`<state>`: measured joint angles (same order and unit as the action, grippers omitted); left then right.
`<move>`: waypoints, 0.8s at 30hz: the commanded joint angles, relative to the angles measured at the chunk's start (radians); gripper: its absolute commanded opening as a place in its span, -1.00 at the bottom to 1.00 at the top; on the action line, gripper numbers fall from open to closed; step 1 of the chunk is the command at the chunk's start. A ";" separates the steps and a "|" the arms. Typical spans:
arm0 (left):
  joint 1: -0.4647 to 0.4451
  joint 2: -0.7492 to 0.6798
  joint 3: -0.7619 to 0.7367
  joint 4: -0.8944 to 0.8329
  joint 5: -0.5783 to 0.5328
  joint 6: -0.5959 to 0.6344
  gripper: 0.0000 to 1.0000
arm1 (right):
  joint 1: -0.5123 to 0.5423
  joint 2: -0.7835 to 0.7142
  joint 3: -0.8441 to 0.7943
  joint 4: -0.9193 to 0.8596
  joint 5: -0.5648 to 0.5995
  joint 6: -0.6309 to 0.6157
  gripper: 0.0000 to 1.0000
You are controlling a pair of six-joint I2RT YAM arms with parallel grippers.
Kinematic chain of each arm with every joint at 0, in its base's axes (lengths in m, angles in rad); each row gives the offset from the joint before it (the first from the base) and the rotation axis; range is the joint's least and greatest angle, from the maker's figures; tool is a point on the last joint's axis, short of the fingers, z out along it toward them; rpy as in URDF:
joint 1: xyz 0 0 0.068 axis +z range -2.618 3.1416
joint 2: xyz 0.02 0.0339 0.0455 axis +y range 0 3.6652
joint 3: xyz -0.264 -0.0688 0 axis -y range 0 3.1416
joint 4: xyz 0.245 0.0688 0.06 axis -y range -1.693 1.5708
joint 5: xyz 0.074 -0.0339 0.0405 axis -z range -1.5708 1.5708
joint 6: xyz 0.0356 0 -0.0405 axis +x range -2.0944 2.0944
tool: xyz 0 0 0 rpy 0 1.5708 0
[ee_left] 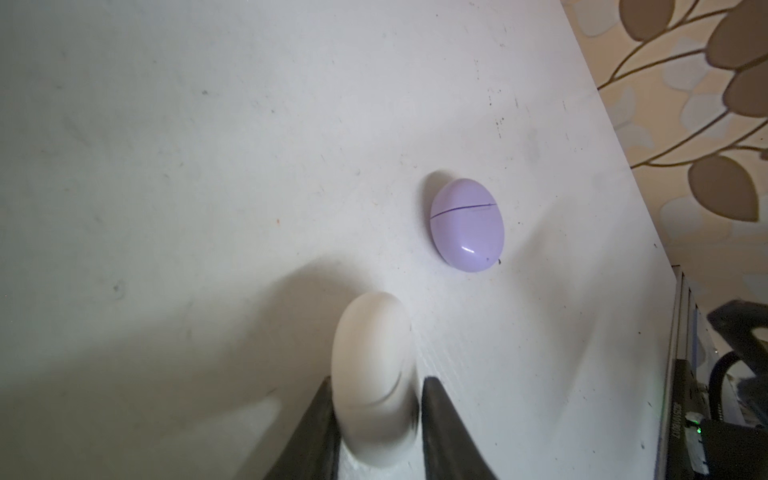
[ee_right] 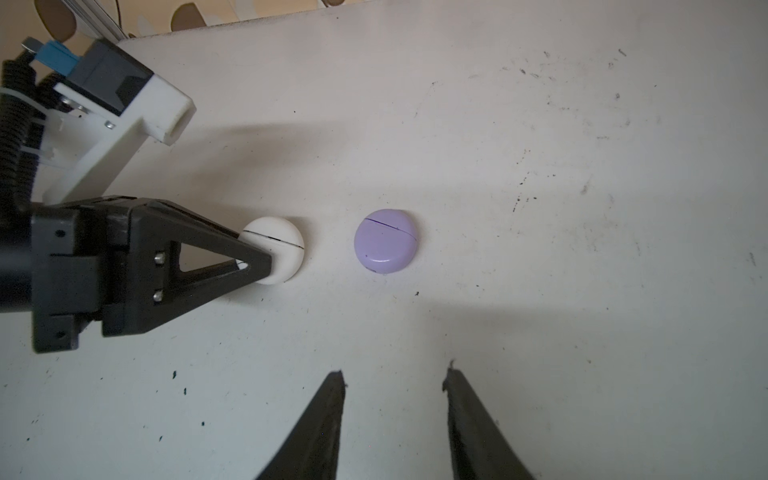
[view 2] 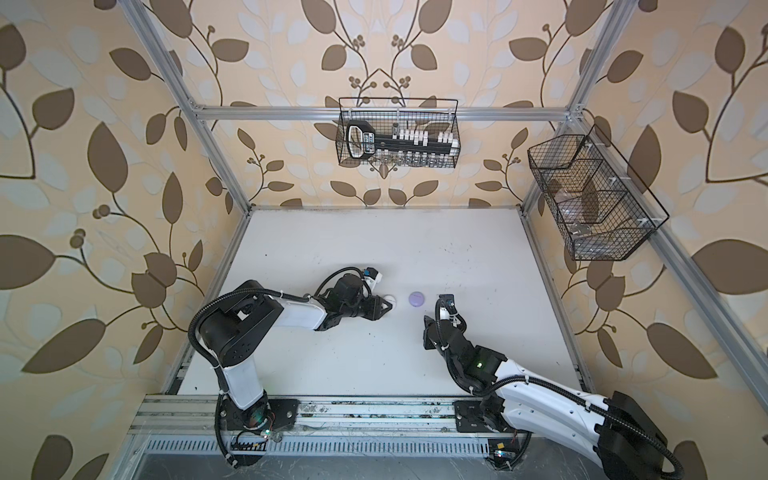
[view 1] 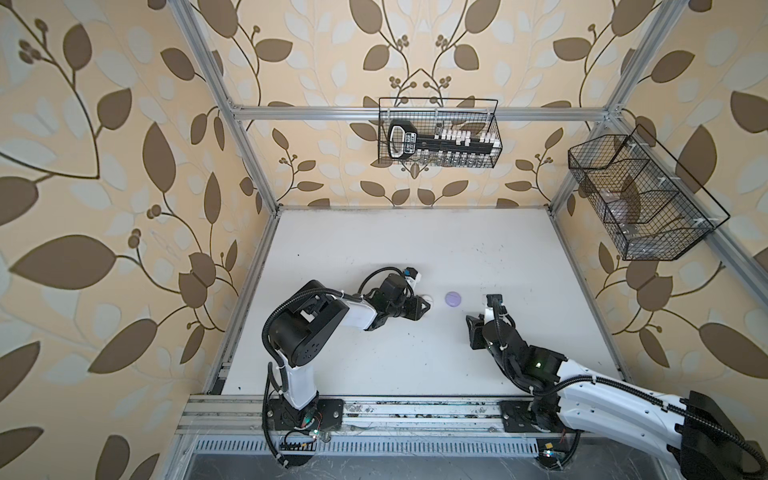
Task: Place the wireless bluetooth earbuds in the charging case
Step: 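Lower the closed case with the left gripper while the right gripper withdraws, then open the left gripper to release the case and lift away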
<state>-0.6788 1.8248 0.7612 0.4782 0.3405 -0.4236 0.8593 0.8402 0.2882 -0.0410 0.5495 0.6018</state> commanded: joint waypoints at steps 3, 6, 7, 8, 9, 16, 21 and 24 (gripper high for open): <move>0.009 -0.025 0.019 -0.007 -0.002 0.010 -0.19 | -0.006 0.007 0.029 0.010 -0.009 0.006 -0.17; 0.013 -0.043 0.013 -0.022 -0.029 0.009 -0.13 | -0.008 0.005 0.030 0.012 -0.011 0.006 -0.17; 0.014 -0.050 0.011 -0.027 -0.035 0.009 -0.11 | -0.009 0.005 0.029 0.010 -0.012 0.005 -0.17; 0.014 -0.061 0.007 -0.033 -0.044 0.008 -0.10 | -0.010 0.005 0.029 0.012 -0.013 0.006 -0.17; 0.015 -0.074 0.003 -0.043 -0.057 0.009 -0.08 | -0.009 0.004 0.028 0.011 -0.013 0.006 -0.17; 0.018 -0.181 0.000 -0.156 -0.164 0.041 0.12 | -0.017 -0.001 0.027 0.010 -0.017 0.005 -0.16; 0.016 -0.298 -0.028 -0.224 -0.291 0.084 0.42 | -0.029 -0.016 0.041 -0.022 -0.020 0.011 -0.14; 0.015 -0.430 -0.082 -0.235 -0.408 0.114 0.54 | -0.040 -0.045 0.059 -0.061 -0.013 0.006 -0.07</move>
<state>-0.6724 1.5127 0.7162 0.2783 0.0761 -0.3611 0.8276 0.8234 0.3004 -0.0654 0.5312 0.6014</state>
